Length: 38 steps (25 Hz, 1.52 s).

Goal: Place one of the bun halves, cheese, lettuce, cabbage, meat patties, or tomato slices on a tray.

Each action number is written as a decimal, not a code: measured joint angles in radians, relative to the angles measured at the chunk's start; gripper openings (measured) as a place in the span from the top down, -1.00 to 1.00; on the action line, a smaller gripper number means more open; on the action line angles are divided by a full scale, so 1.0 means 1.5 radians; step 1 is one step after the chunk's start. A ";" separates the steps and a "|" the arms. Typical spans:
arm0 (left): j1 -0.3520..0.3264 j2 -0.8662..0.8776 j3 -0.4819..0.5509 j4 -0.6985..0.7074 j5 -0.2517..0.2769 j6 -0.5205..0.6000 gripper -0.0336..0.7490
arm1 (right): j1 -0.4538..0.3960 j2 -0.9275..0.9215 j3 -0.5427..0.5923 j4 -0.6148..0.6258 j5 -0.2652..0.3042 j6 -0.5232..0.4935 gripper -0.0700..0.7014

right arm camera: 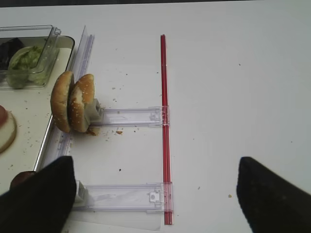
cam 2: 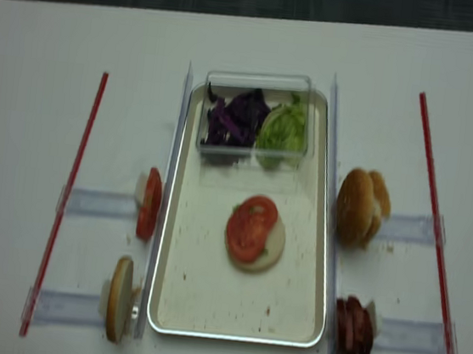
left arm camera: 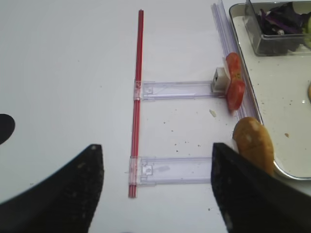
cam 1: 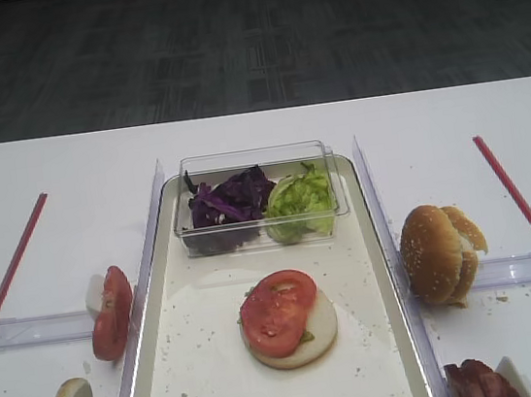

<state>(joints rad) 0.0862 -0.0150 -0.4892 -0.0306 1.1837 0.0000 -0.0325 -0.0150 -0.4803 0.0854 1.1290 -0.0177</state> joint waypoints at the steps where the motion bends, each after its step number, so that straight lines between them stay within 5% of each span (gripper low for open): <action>1: 0.000 0.000 0.000 0.000 0.000 0.000 -0.20 | 0.000 0.000 0.000 0.000 0.000 0.000 -0.94; 38: 0.000 -0.002 0.000 0.000 0.000 0.000 -0.20 | 0.000 0.000 0.000 -0.001 0.000 0.000 -0.94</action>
<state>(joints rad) 0.0862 -0.0173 -0.4892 -0.0306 1.1837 0.0000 -0.0325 -0.0150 -0.4803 0.0835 1.1290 -0.0177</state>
